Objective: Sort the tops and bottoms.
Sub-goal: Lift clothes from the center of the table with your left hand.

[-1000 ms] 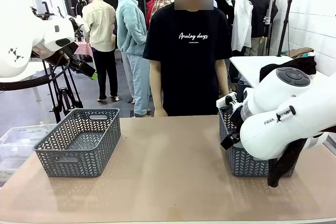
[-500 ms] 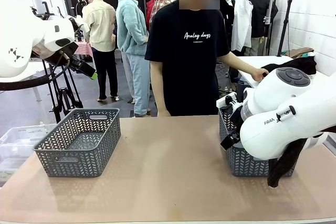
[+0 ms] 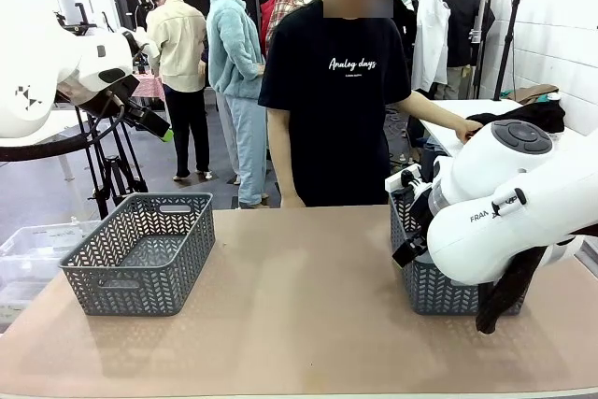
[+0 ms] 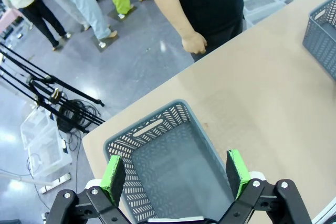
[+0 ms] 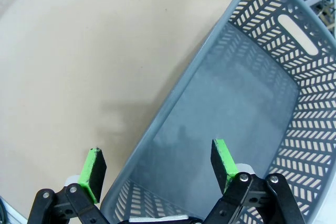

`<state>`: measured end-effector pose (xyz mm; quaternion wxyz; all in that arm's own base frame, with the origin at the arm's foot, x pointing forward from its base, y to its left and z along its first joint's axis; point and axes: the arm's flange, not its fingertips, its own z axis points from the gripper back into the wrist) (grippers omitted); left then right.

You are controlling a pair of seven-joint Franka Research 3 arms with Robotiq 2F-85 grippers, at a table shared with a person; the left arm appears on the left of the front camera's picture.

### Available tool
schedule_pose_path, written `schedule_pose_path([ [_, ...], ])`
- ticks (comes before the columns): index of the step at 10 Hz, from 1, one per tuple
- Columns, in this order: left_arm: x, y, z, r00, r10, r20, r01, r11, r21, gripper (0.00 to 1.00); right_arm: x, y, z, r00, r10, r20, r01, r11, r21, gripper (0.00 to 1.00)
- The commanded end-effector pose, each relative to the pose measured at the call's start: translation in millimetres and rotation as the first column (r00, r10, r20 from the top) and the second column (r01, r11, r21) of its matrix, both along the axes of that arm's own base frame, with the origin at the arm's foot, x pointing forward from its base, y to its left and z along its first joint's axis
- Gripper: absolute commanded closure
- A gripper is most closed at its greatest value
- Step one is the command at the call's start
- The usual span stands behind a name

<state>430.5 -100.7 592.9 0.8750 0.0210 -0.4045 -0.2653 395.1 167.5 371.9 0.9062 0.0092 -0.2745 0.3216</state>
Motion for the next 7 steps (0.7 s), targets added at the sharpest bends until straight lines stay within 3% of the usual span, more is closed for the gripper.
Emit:
schedule_pose_path([
  [1,0,2,0,1.000,0.004,0.001,-0.004,1.000,-0.002,0.00,0,0,2,1.000,0.000,0.004,0.000,1.000,0.003,0.00],
  [4,0,0,0,1.000,0.000,0.000,0.000,1.000,0.000,0.00,0,0,0,1.000,0.000,0.000,0.000,1.000,0.000,0.00],
  [7,10,-30,-35,0.990,-0.084,-0.112,0.078,0.995,-0.054,0.00,-1,6,43,0.997,-0.010,0.077,0.015,0.998,-0.066,0.00],
])
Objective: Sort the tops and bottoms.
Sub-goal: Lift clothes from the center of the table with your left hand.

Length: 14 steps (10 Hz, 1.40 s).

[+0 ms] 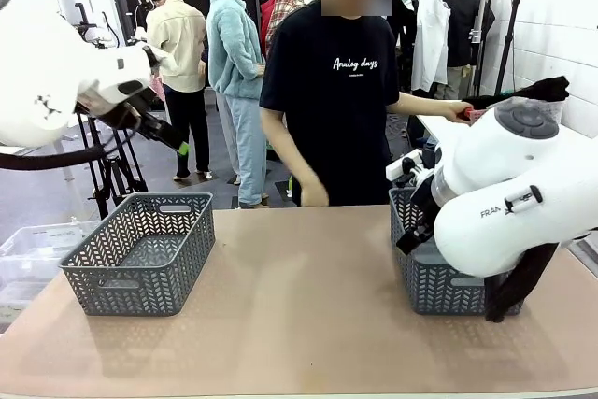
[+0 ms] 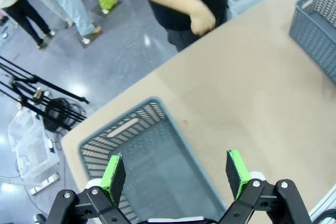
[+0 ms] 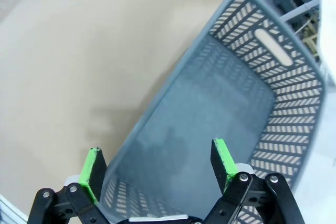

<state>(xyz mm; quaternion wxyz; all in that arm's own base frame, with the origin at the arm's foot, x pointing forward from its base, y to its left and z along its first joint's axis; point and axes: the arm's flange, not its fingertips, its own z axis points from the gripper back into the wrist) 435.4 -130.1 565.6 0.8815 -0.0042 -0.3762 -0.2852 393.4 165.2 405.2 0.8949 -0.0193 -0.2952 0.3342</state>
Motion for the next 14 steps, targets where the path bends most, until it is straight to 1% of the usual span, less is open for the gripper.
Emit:
schedule_pose_path([
  [1,7,-7,-21,0.995,-0.047,-0.086,0.044,0.999,-0.032,0.00,4,13,17,0.999,-0.022,0.033,0.023,0.999,-0.034,0.00],
  [2,7,-14,-35,0.990,-0.048,-0.131,0.045,0.999,-0.025,0.00,3,18,28,0.999,-0.006,0.048,0.008,0.999,-0.042,0.00],
  [3,1,-18,-47,0.985,-0.059,-0.161,0.057,0.998,-0.018,0.00,4,25,35,0.999,0.004,0.052,-0.002,0.999,-0.038,0.00],
  [4,-7,-18,-58,0.980,-0.067,-0.190,0.067,0.998,-0.006,0.00,6,31,39,0.999,0.018,0.044,-0.018,1.000,-0.008,0.00],
  [5,-20,-15,-74,0.970,-0.075,-0.233,0.078,0.997,0.000,0.00,5,32,40,0.999,0.025,0.034,-0.025,1.000,0.014,0.00],
  [6,-36,-6,-89,0.965,-0.059,-0.257,0.055,0.998,-0.023,0.00,3,27,42,0.999,0.032,0.018,-0.033,0.998,0.050,0.00],
  [7,-51,6,-101,0.963,-0.042,-0.266,0.028,0.998,-0.055,0.00,-1,20,43,0.999,0.039,0.013,-0.040,0.996,0.075,0.00],
  [8,-63,12,-101,0.961,-0.051,-0.271,0.027,0.995,-0.092,0.00,-3,17,43,0.999,0.045,0.009,-0.046,0.995,0.085,0.00],
  [9,-72,14,-96,0.962,-0.063,-0.267,0.039,0.995,-0.094,0.00,-4,15,45,0.999,0.043,0.007,-0.043,0.995,0.086,0.00],
  [11,-78,14,-90,0.969,-0.051,-0.240,0.029,0.995,-0.093,0.00,-6,15,47,0.999,0.034,-0.002,-0.034,0.996,0.077,0.00],
  [12,-76,17,-89,0.968,-0.046,-0.245,0.026,0.996,-0.085,0.00,2,25,44,1.000,0.015,0.021,-0.017,0.997,0.077,0.00],
  [13,-58,8,-78,0.969,-0.029,-0.247,0.011,0.997,-0.075,0.00,2,25,44,1.000,0.015,0.021,-0.017,0.997,0.077,0.00],
  [14,-58,8,-78,0.969,-0.029,-0.247,0.011,0.997,-0.075,0.00,2,25,44,1.000,0.015,0.021,-0.017,0.997,0.077,0.00],
])
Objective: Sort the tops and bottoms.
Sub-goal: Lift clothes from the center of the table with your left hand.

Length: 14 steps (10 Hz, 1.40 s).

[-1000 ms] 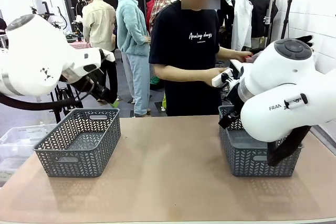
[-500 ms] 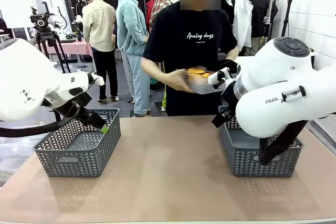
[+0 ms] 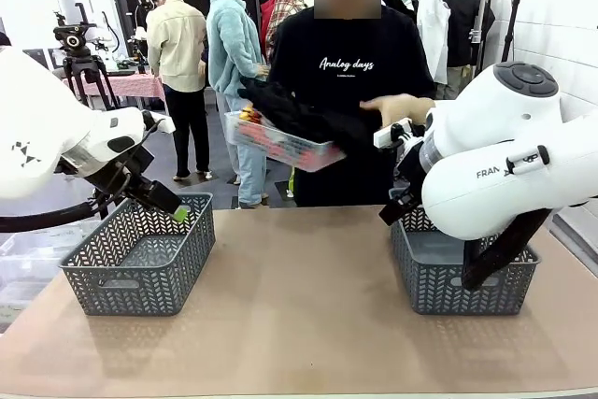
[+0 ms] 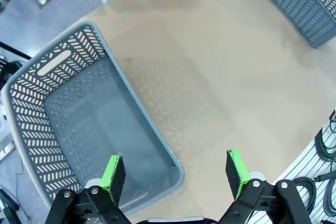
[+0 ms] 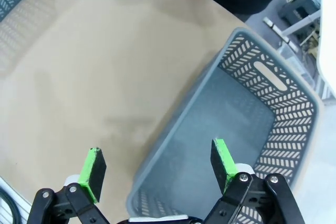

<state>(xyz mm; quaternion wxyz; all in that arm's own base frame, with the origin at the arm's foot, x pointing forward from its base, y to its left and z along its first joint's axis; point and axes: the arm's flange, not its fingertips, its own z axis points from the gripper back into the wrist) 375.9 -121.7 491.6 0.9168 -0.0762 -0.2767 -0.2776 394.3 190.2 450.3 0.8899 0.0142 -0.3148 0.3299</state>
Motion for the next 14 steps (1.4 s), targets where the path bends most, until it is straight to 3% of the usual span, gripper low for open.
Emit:
schedule_pose_path([
  [1,1.8,-0.4,-3.8,1.000,0.001,-0.007,-0.001,1.000,0.003,0.00,0.9,0.3,-1.0,1.000,0.000,0.005,0.000,1.000,0.002,0.00],
  [14,1.8,-0.4,-3.8,1.000,0.001,-0.007,-0.001,1.000,0.003,0.00,0.9,0.3,-1.0,1.000,0.000,0.005,0.000,1.000,0.002,0.00],
])
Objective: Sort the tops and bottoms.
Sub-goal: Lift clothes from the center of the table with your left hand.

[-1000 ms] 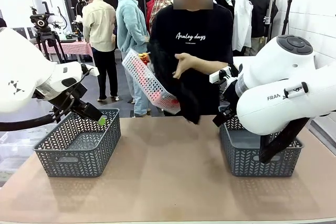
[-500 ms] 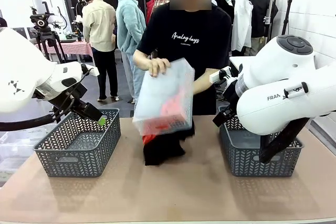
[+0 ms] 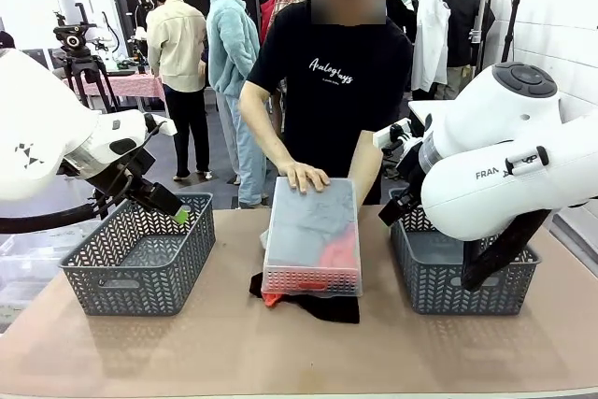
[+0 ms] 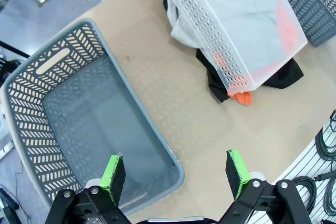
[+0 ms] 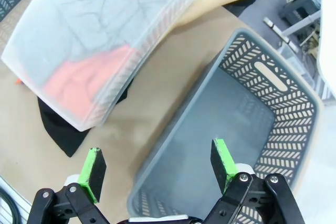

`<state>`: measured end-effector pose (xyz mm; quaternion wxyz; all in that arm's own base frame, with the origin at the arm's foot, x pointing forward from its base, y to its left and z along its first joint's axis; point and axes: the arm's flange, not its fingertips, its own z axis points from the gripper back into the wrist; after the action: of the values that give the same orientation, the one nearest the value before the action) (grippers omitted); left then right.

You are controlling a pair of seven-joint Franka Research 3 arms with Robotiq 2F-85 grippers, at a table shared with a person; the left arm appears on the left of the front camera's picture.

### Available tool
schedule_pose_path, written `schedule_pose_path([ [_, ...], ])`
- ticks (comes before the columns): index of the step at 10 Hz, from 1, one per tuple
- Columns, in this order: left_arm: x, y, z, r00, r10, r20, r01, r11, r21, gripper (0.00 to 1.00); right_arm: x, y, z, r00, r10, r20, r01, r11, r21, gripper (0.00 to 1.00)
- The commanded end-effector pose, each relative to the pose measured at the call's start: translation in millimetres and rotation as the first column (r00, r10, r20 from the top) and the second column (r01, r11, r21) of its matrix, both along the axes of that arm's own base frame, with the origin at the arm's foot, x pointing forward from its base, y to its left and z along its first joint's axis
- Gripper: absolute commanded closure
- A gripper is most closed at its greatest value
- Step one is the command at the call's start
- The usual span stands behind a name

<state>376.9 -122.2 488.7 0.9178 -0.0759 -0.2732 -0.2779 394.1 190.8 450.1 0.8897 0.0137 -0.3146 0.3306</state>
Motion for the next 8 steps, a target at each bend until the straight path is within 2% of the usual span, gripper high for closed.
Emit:
schedule_pose_path([
  [1,0.8,0.2,-0.9,1.000,0.001,0.000,-0.001,1.000,0.000,0.00,1.2,-0.3,-0.8,1.000,-0.001,0.005,0.001,1.000,0.003,0.00],
  [8,0.8,0.2,-0.9,1.000,0.001,0.000,-0.001,1.000,0.000,0.00,1.2,-0.3,-0.8,1.000,-0.001,0.005,0.001,1.000,0.003,0.00],
])
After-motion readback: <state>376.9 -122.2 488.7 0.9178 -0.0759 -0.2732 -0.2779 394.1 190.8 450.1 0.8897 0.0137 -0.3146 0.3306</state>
